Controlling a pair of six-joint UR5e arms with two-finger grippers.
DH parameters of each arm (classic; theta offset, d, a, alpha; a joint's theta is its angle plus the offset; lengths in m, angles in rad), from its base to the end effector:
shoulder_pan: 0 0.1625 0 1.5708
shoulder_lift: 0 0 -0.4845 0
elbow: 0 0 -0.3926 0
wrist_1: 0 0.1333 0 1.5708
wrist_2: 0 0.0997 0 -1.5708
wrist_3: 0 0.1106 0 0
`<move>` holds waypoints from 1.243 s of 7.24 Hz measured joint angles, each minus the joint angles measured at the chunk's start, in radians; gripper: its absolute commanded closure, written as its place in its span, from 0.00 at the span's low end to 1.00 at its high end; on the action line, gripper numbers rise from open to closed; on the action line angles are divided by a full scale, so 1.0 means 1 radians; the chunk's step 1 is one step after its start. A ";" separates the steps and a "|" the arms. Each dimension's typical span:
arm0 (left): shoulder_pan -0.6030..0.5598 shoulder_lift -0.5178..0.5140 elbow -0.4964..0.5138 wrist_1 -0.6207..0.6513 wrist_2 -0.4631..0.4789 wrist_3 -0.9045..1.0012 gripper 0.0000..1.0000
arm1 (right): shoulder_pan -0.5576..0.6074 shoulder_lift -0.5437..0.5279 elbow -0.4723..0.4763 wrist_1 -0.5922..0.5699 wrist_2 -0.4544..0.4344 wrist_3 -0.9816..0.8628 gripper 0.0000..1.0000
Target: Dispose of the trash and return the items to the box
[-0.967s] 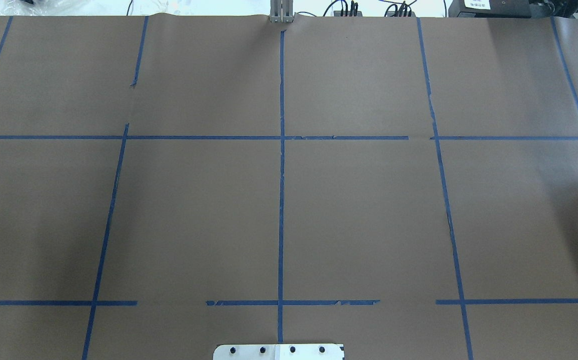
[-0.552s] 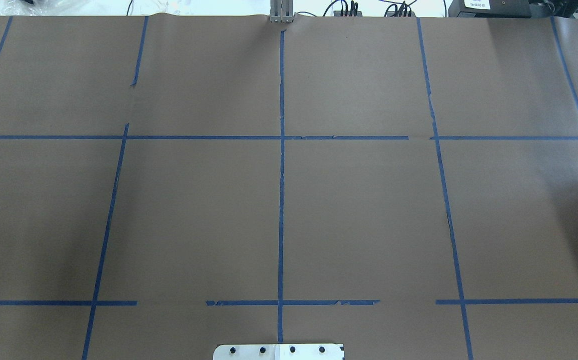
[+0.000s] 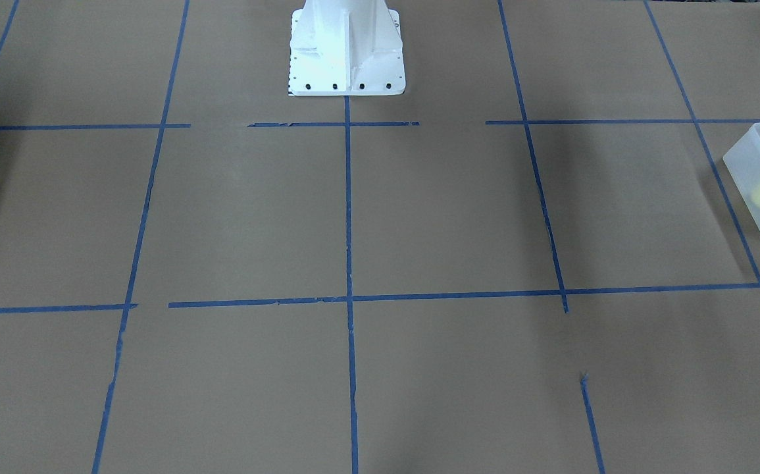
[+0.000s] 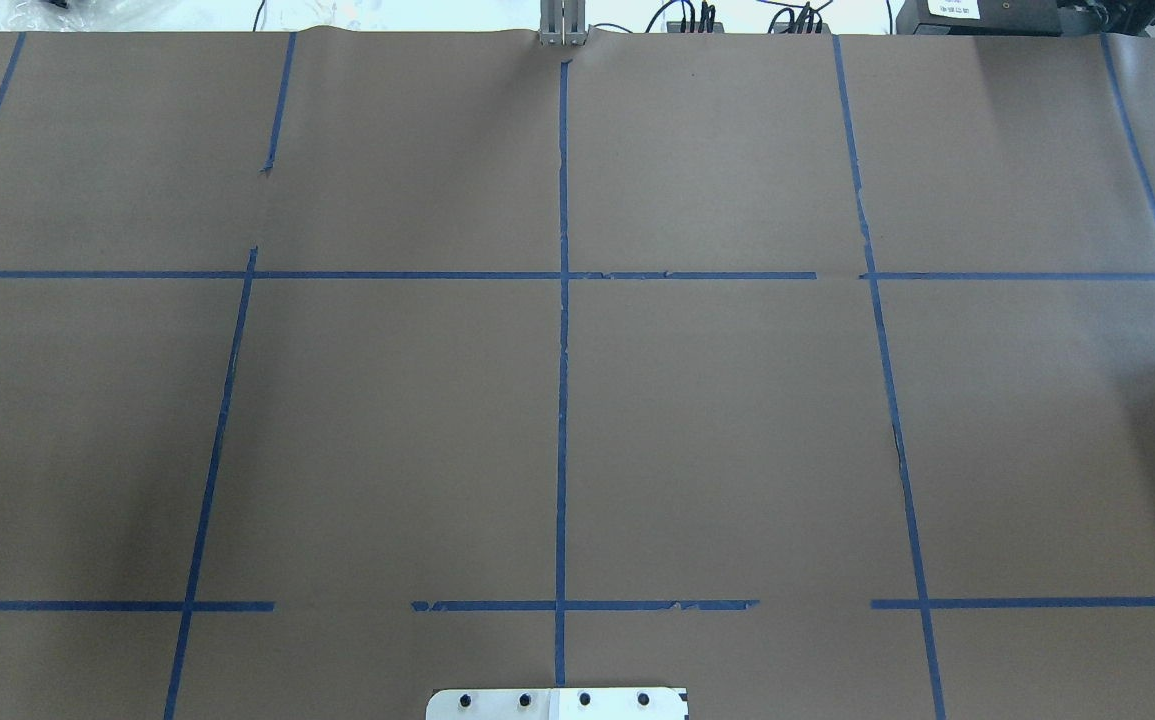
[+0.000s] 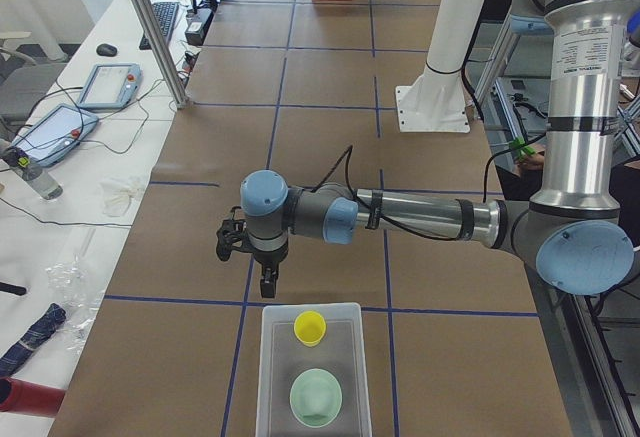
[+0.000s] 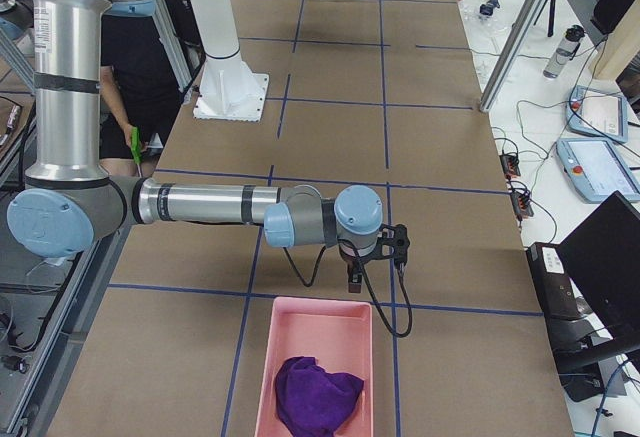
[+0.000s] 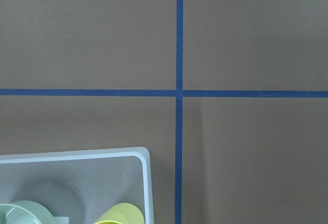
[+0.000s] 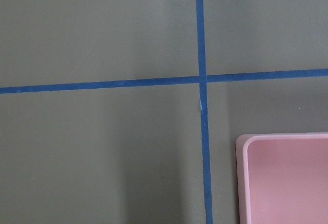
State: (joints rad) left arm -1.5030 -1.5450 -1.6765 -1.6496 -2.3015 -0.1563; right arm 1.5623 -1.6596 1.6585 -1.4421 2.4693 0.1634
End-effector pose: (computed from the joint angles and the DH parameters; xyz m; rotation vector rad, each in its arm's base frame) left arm -0.0261 -0.4932 0.6811 0.0691 0.7414 -0.0264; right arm 0.0429 -0.4577 0.7012 0.0414 -0.9043 0.0869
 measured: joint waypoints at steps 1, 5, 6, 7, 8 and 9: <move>-0.002 0.000 0.002 0.000 0.000 0.005 0.00 | 0.014 -0.007 -0.002 0.000 0.019 -0.001 0.00; -0.002 -0.003 0.009 0.001 -0.001 0.006 0.00 | 0.027 0.000 0.001 0.003 0.027 0.001 0.00; -0.002 -0.003 0.009 0.001 -0.001 0.006 0.00 | 0.027 0.000 0.003 0.004 0.027 0.003 0.00; -0.002 -0.003 0.009 0.001 -0.001 0.006 0.00 | 0.027 0.000 0.006 0.005 0.027 0.004 0.00; -0.002 -0.003 0.009 0.001 -0.001 0.006 0.00 | 0.027 -0.001 0.007 0.005 0.027 0.005 0.00; -0.002 -0.003 0.008 0.001 -0.001 0.006 0.00 | 0.027 -0.001 0.008 0.005 0.026 0.005 0.00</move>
State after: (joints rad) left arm -1.5049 -1.5478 -1.6681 -1.6490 -2.3025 -0.1503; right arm 1.5892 -1.6604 1.6664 -1.4374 2.4952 0.1685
